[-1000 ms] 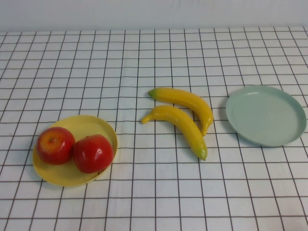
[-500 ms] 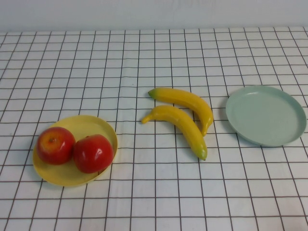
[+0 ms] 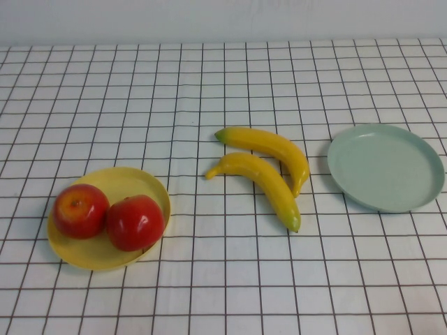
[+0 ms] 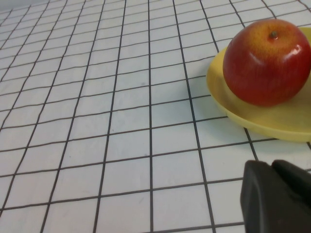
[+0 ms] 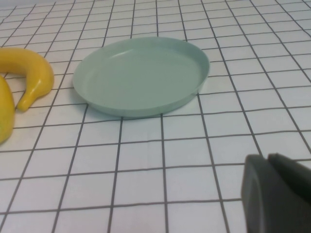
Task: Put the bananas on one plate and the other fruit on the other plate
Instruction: Put another type of fruit in the right plate
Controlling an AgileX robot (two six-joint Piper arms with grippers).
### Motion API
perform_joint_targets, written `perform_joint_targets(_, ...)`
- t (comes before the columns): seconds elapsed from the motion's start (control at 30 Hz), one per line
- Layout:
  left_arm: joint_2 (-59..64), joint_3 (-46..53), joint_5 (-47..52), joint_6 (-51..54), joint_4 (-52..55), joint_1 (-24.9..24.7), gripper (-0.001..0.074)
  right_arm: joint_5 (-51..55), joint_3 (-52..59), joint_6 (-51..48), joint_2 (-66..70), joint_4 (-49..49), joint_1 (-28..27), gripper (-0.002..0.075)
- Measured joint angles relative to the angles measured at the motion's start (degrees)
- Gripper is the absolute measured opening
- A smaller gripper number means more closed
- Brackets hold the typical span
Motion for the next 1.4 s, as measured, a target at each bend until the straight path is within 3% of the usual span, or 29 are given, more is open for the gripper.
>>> perform_joint_targets(0.4,0.0,0.0,0.0,0.0,0.0,0.0,-0.0001,-4.73,0.0,0.0,0.0,0.0,0.0,-0.0015)
perform_joint_targets(0.57,0.0,0.0,0.0,0.0,0.0,0.0,-0.0001,-5.97,-9.74,0.0,0.0,-3.85,0.0,-0.0015)
perform_joint_targets(0.77,0.0,0.0,0.0,0.0,0.0,0.0,-0.0001,10.47,-29.98,-3.07,2.16,-6.96,0.0,-0.0015)
perform_joint_targets(0.9,0.0,0.0,0.0,0.08,0.0,0.0,-0.0002,15.13,-35.31,-7.01,8.16,-4.88,0.0,-0.0015)
perform_joint_targets(1.03,0.0,0.0,0.0,0.08,0.0,0.0,-0.0002,17.01,-35.69,-10.56,15.77,0.4,0.0,-0.0015)
perform_joint_targets(1.17,0.0,0.0,0.0,0.08,0.0,0.0,-0.0002,19.34,-37.48,-20.48,25.1,9.91,0.0,-0.0015)
perform_joint_targets(1.4,0.0,0.0,0.0,0.08,0.0,0.0,-0.0002,32.33,-52.04,-35.5,47.0,18.85,1.38,-0.0015)
